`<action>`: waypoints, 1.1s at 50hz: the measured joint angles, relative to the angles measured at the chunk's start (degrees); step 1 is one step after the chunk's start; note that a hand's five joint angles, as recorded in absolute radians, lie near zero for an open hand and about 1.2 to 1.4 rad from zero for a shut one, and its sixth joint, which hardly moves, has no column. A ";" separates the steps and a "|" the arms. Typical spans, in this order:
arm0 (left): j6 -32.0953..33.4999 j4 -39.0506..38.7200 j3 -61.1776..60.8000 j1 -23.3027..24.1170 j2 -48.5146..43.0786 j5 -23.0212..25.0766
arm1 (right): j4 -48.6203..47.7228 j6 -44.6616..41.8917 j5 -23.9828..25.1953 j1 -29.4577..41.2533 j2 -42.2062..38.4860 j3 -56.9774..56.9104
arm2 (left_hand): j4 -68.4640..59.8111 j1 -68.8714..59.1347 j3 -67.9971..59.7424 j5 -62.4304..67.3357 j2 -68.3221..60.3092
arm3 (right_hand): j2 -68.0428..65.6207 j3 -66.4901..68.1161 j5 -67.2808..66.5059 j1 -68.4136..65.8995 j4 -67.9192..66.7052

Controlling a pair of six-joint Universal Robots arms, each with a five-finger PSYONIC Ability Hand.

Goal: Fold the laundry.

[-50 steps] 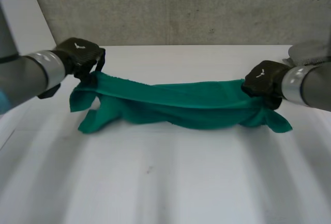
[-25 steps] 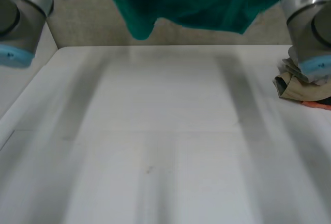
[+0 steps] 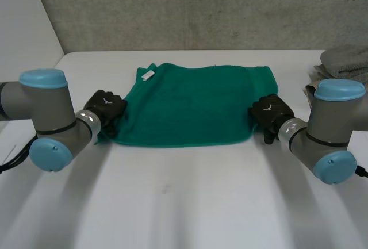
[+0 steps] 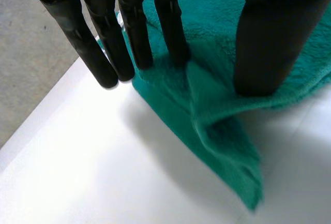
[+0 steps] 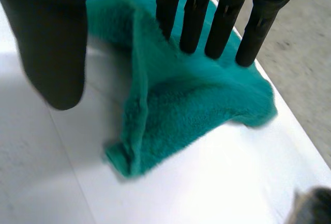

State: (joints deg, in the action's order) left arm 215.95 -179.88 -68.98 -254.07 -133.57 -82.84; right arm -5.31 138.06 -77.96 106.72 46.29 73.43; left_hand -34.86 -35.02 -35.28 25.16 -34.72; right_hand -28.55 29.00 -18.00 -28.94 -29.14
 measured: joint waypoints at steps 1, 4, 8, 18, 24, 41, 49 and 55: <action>0.12 0.46 0.21 0.11 0.51 -0.55 | -0.03 0.09 -1.05 0.05 0.36 0.17 | 4.01 2.32 3.96 -3.69 3.62 | 3.56 -3.42 3.38 3.62 3.65; -0.02 1.39 0.23 0.09 2.72 -1.44 | -0.12 1.89 -5.02 0.17 2.70 1.18 | 8.16 4.69 7.77 -7.23 7.27 | 8.70 -9.19 9.98 9.43 9.92; -0.86 1.92 -1.19 -0.58 6.71 -1.58 | 0.02 7.02 -9.35 0.11 6.75 3.06 | 11.28 10.71 10.84 -11.76 10.32 | 11.86 -12.69 12.92 11.54 12.13; -4.58 1.49 -10.03 -6.34 15.97 4.15 | 4.33 26.66 -10.93 -3.11 14.37 7.99 | 13.19 12.33 13.12 -14.02 12.57 | 11.92 -12.71 12.74 11.54 12.15; -5.74 3.64 -12.13 -11.14 14.97 8.79 | 8.76 29.89 -8.03 -5.84 11.12 6.97 | 12.92 12.20 12.96 -13.40 12.38 | 7.63 -7.31 5.78 7.43 7.75; -6.78 11.75 -7.82 -14.46 6.78 12.32 | 6.77 37.66 -4.81 -5.39 0.10 -0.52 | 6.87 7.62 7.70 -7.15 7.31 | -15.50 14.84 -15.77 -15.14 -14.60; -7.92 11.85 -5.41 -13.17 5.23 11.93 | 2.46 38.58 -5.15 -3.46 -1.14 -1.41 | 3.70 4.09 4.47 -4.00 4.09 | -35.08 34.38 -35.18 -33.99 -34.37; -8.28 11.52 -3.63 -12.51 3.88 11.18 | 1.10 37.80 -5.77 -2.99 -0.97 -1.20 | -6.53 -7.45 -6.24 6.07 -6.83 | -38.81 38.76 -39.41 -36.46 -39.21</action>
State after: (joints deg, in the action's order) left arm 207.67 -168.36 -72.60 -266.58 -129.69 -71.66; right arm -4.21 175.87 -83.73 103.73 45.32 72.23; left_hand -41.38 -42.47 -41.53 31.23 -41.55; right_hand -67.36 67.76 -57.40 -65.40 -68.35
